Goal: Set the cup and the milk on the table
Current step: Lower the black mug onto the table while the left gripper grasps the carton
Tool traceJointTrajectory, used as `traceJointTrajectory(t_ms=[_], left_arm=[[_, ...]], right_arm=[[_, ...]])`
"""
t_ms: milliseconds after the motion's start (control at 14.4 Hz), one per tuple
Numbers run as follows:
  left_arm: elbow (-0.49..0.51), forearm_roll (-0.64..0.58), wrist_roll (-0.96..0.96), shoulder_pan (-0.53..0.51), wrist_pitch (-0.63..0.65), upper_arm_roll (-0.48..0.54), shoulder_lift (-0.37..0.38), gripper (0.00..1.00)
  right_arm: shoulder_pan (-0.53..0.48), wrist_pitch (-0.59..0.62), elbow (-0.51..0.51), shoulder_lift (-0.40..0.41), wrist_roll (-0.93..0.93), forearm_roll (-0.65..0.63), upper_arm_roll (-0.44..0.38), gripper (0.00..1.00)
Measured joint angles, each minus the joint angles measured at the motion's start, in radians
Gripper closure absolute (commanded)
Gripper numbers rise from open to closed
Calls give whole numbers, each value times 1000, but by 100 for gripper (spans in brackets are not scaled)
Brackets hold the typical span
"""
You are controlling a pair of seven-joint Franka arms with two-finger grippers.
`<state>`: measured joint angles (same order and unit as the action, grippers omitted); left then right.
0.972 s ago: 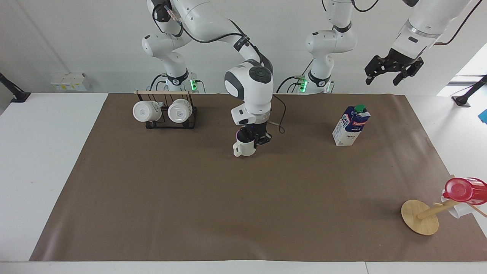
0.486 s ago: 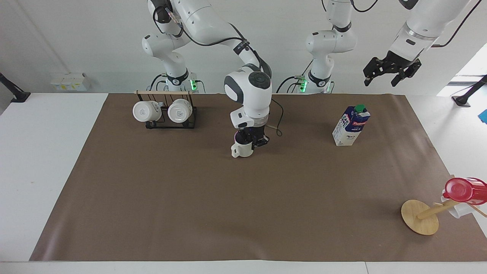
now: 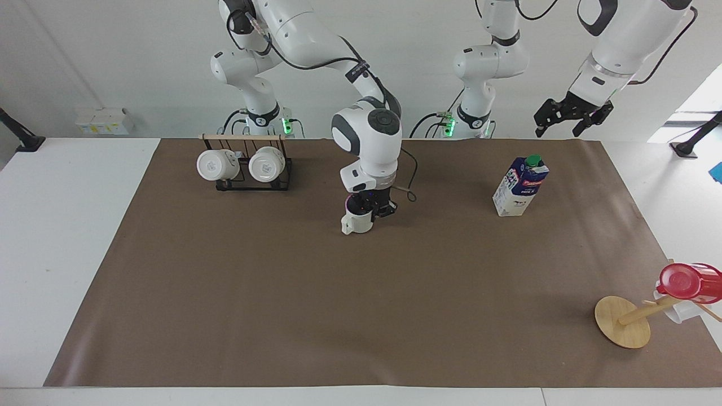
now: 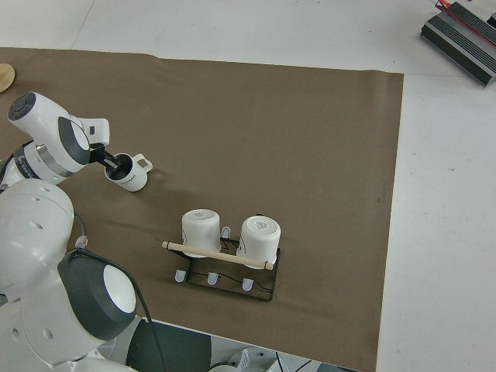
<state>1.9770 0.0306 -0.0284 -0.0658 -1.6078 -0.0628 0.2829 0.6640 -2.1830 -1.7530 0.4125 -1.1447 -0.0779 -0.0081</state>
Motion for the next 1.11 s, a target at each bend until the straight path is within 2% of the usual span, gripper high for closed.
traceJointTrajectory(t_ms=[69,278,556,764,1111], left_arm=[[40,0,0,0,-29,0,16,0],[155,0,-3,0,-100,-5,72,0],[216,0,-5,0,-157,-9,99,0],[261,0,-20,0,-223,-9,101,0],[324,0,-34,0,-330,-11,101,0]], right_arm=[[0,0,-1,0,3,0,0,0],[2,0,0,-6,7,-8,1,0],[4,0,3,-35,10,-27,1,0],[-3,19,5,-98,46,-27,-2,0],[-87,160,5,-244,215,-7,-6,0]])
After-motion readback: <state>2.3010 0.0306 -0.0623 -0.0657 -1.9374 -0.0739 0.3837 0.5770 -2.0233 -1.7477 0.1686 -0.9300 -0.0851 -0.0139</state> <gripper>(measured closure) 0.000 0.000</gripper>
